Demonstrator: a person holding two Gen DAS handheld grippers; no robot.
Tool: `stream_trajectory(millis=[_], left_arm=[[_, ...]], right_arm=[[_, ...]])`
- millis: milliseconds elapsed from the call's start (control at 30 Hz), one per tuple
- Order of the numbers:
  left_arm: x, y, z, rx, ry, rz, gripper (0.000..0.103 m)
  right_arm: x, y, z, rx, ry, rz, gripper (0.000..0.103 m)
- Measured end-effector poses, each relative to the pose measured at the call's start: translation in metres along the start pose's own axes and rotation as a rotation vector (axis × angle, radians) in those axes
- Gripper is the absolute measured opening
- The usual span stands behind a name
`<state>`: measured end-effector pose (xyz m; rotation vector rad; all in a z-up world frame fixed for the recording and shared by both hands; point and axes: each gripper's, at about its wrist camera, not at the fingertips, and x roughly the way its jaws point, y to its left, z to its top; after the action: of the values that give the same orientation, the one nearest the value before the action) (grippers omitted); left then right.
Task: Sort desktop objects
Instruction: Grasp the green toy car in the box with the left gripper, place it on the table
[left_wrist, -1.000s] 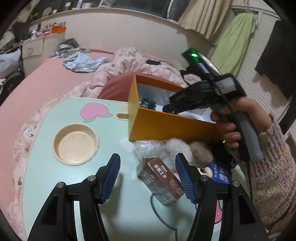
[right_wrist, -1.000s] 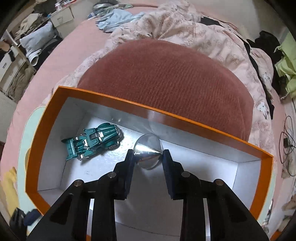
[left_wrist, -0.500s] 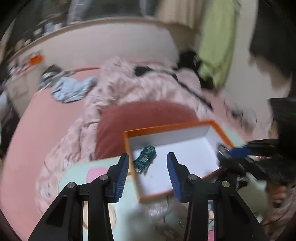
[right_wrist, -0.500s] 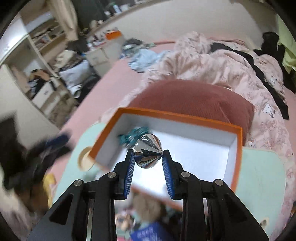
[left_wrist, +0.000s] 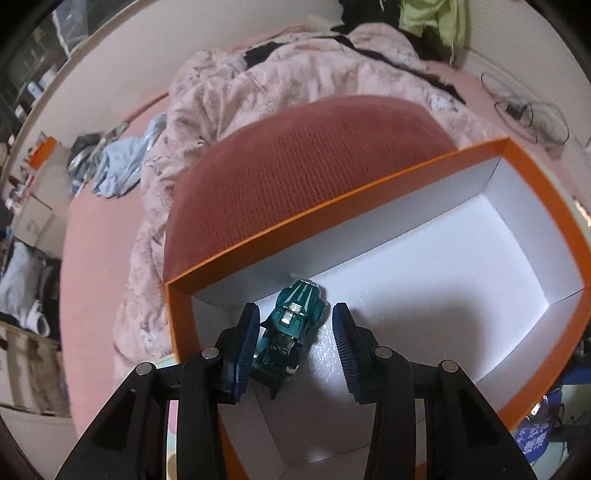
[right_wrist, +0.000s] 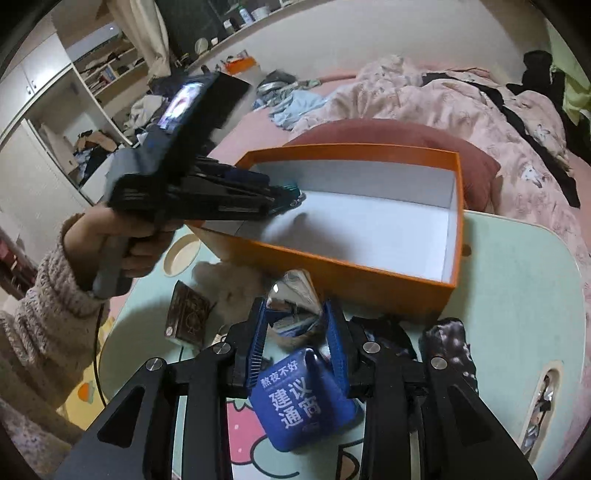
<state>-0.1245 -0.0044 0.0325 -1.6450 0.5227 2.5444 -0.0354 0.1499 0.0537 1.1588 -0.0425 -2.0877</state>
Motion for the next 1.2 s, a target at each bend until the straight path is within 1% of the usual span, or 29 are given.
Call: stream_trajectory(millis=[33, 67, 100, 133, 233, 300, 367, 433, 467, 500, 567, 600, 633, 700, 767, 833, 900, 967, 1033, 1067, 1133, 1167, 1200], left_arm=[[0.003, -0.004, 0.001, 0.017, 0.011, 0.009, 0.039], [0.005, -0.008, 0.001, 0.037, 0.020, 0.027, 0.036], [0.006, -0.013, -0.001, 0.067, 0.016, 0.070, 0.033], [0.005, -0.015, -0.001, 0.081, 0.011, 0.082, 0.032], [-0.001, -0.020, -0.005, 0.117, -0.011, 0.049, 0.029], [-0.001, -0.020, -0.006, 0.123, -0.015, 0.044, 0.030], [-0.001, -0.020, -0.005, 0.119, -0.015, 0.039, 0.034], [-0.001, -0.023, -0.004, 0.127, -0.010, 0.046, 0.034], [-0.001, -0.024, -0.004, 0.127, -0.012, 0.058, 0.031], [0.001, -0.023, -0.002, 0.130, -0.016, 0.067, 0.031], [-0.002, -0.022, -0.005, 0.122, -0.037, 0.061, 0.028], [-0.005, -0.021, -0.006, 0.114, -0.052, 0.048, 0.025], [-0.010, -0.017, -0.007, 0.092, -0.081, 0.012, 0.023], [-0.021, -0.008, -0.009, 0.044, -0.118, -0.043, 0.023], [-0.033, -0.001, -0.011, 0.016, -0.160, -0.039, 0.023], [-0.053, 0.007, -0.015, -0.023, -0.218, -0.060, 0.023], [-0.077, 0.016, -0.022, -0.069, -0.268, -0.110, 0.023], [-0.105, 0.021, -0.034, -0.095, -0.316, -0.161, 0.023], [-0.126, 0.021, -0.049, -0.095, -0.343, -0.212, 0.023], [-0.139, 0.017, -0.061, -0.084, -0.357, -0.246, 0.023], [-0.150, 0.006, -0.080, -0.057, -0.367, -0.287, 0.023], [-0.152, -0.003, -0.093, -0.041, -0.362, -0.301, 0.023], [-0.150, -0.009, -0.102, -0.031, -0.350, -0.296, 0.023]], right_arm=[[0.001, -0.001, 0.000, -0.003, 0.000, 0.001, 0.033], [-0.001, -0.001, -0.003, 0.000, -0.001, 0.001, 0.033], [-0.003, 0.000, -0.007, 0.006, 0.000, 0.002, 0.033], [-0.004, -0.001, -0.010, 0.011, 0.001, 0.003, 0.033], [-0.005, -0.005, -0.014, 0.033, 0.000, 0.009, 0.033], [-0.006, -0.009, -0.016, 0.045, -0.002, 0.012, 0.033], [-0.008, -0.011, -0.016, 0.055, -0.005, 0.013, 0.033], [-0.009, -0.014, -0.017, 0.063, -0.007, 0.011, 0.033], [-0.010, -0.014, -0.016, 0.065, -0.010, 0.008, 0.033], [-0.011, -0.015, -0.016, 0.065, -0.014, 0.003, 0.033], [-0.014, -0.014, -0.017, 0.067, -0.021, -0.004, 0.033], [-0.015, -0.015, -0.018, 0.071, -0.024, -0.008, 0.033], [-0.017, -0.016, -0.018, 0.077, -0.028, -0.012, 0.033], [-0.022, -0.021, -0.020, 0.091, -0.037, -0.031, 0.033], [-0.031, -0.026, -0.021, 0.100, -0.051, -0.051, 0.033], [-0.040, -0.031, -0.023, 0.114, -0.065, -0.075, 0.033], [-0.048, -0.035, -0.023, 0.129, -0.077, -0.099, 0.033], [-0.057, -0.039, -0.025, 0.140, -0.090, -0.126, 0.033], [-0.065, -0.040, -0.028, 0.145, -0.097, -0.150, 0.033], [-0.068, -0.040, -0.030, 0.145, -0.099, -0.165, 0.033], [-0.072, -0.038, -0.035, 0.139, -0.096, -0.187, 0.033], [-0.072, -0.036, -0.038, 0.136, -0.089, -0.195, 0.033], [-0.071, -0.036, -0.041, 0.134, -0.079, -0.197, 0.033]])
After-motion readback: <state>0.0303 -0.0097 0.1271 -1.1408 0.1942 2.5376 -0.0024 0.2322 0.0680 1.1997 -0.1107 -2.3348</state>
